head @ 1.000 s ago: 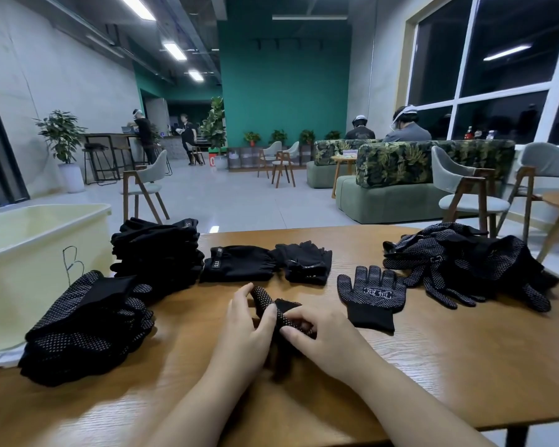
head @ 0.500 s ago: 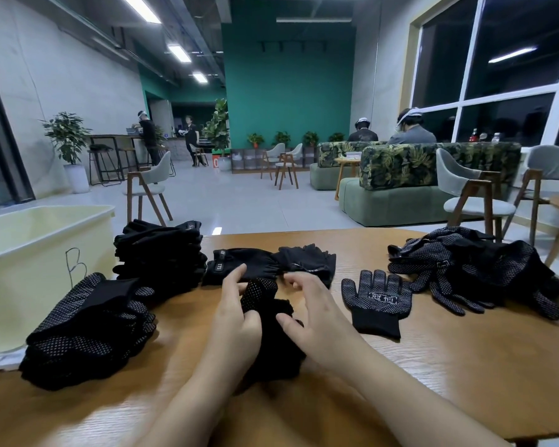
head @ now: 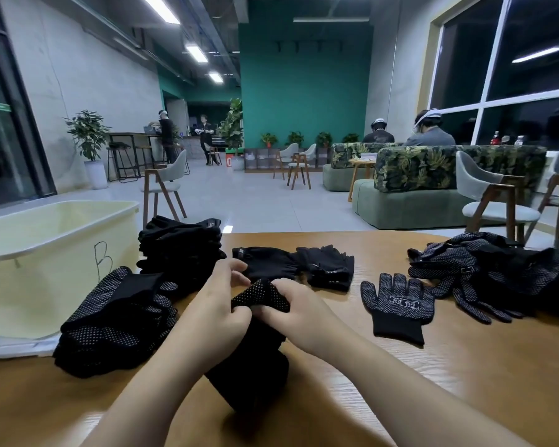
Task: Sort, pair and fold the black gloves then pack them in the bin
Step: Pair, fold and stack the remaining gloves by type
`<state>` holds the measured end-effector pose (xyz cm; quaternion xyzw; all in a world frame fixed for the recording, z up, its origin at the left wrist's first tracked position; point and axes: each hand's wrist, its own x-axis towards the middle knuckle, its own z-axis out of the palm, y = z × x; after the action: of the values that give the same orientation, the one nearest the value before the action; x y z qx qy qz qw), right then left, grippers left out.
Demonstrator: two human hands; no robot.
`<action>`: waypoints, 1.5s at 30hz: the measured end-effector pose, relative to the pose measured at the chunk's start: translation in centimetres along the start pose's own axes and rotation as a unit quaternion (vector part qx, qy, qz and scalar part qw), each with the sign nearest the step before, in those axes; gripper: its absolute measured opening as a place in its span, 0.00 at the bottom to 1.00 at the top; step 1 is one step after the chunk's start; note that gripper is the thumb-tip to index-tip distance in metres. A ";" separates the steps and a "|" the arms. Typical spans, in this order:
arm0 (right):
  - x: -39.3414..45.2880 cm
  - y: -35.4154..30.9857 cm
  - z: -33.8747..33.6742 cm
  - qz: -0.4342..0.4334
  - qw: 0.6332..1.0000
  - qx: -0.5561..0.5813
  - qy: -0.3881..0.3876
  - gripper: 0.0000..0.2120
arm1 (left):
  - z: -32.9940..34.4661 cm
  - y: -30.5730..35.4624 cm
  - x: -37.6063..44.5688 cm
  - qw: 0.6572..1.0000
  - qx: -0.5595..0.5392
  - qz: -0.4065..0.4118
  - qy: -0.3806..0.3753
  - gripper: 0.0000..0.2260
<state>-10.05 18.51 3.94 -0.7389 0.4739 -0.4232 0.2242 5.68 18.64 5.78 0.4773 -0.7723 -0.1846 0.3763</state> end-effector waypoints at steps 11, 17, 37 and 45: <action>1.5 -1.1 1.8 0.020 0.999 0.041 0.017 0.04 | -2.6 -2.6 -1.3 0.999 -0.047 -0.009 -0.024 0.17; 2.6 -2.6 3.1 0.009 0.997 0.074 0.014 0.14 | -4.1 -3.7 -1.0 0.995 -0.102 -0.017 0.007 0.21; 10.5 -6.6 6.8 -0.027 0.995 0.078 -0.054 0.17 | -11.7 -8.6 2.1 0.984 -0.143 -0.087 0.069 0.20; 13.9 -7.1 9.7 0.030 0.994 0.055 -0.089 0.14 | -13.2 -11.3 3.2 0.988 0.007 -0.132 0.076 0.21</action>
<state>4.41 8.63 9.68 -0.7455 0.4506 -0.3744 0.3180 21.62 11.42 8.38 0.5902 -0.6730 -0.1906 0.4029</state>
